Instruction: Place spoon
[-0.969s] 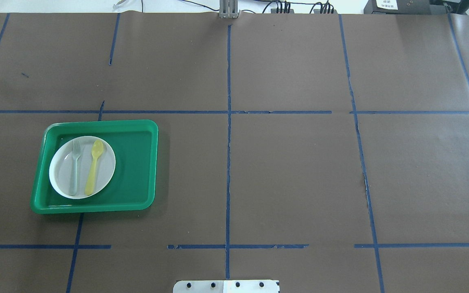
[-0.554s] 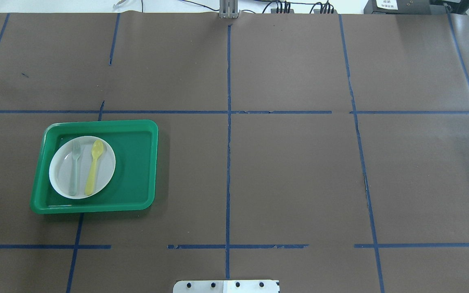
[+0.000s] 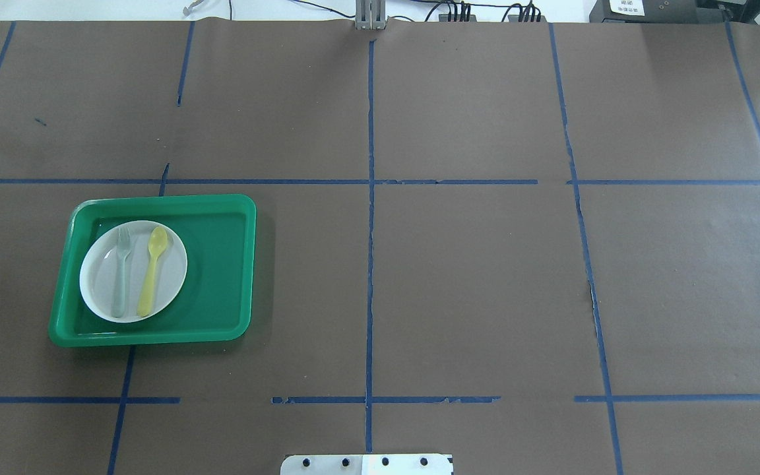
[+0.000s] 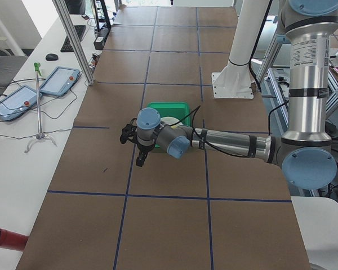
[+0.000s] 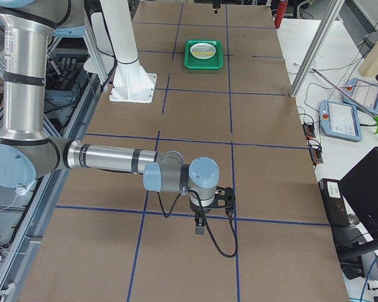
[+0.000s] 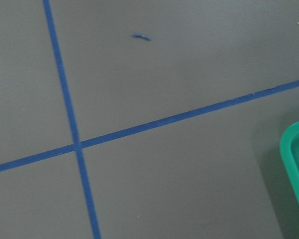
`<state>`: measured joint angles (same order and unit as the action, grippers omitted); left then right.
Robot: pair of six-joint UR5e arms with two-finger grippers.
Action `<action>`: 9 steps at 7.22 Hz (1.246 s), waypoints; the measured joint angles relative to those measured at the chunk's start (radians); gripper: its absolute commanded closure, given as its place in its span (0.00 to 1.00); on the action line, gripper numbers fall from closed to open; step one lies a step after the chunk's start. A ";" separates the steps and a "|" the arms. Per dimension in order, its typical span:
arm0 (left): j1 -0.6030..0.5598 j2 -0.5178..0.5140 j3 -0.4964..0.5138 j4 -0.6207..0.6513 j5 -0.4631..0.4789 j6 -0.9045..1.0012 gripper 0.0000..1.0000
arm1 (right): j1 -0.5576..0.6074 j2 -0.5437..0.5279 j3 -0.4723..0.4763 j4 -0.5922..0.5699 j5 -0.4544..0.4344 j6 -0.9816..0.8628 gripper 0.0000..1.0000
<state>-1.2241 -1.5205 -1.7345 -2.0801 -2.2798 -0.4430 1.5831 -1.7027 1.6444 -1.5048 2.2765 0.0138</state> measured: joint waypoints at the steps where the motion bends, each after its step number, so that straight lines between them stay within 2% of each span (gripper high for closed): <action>1: 0.099 -0.020 -0.032 -0.040 0.066 -0.176 0.00 | 0.000 0.000 0.000 0.000 0.000 0.000 0.00; 3: 0.278 -0.078 -0.064 -0.061 0.211 -0.440 0.00 | 0.000 0.000 0.000 0.000 0.000 0.000 0.00; 5: 0.417 -0.113 -0.062 -0.060 0.328 -0.568 0.01 | 0.000 0.000 0.000 0.000 0.000 0.000 0.00; 6: 0.464 -0.119 -0.058 -0.059 0.365 -0.594 0.06 | 0.000 0.000 0.000 0.000 0.000 0.000 0.00; 7: 0.503 -0.121 -0.054 -0.058 0.384 -0.606 0.08 | 0.000 0.000 0.000 0.000 0.000 0.000 0.00; 9: 0.544 -0.123 -0.048 -0.057 0.393 -0.612 0.17 | 0.000 0.000 0.000 0.001 0.000 0.000 0.00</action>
<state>-0.6797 -1.6432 -1.7829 -2.1371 -1.8864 -1.0553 1.5831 -1.7027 1.6444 -1.5042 2.2764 0.0138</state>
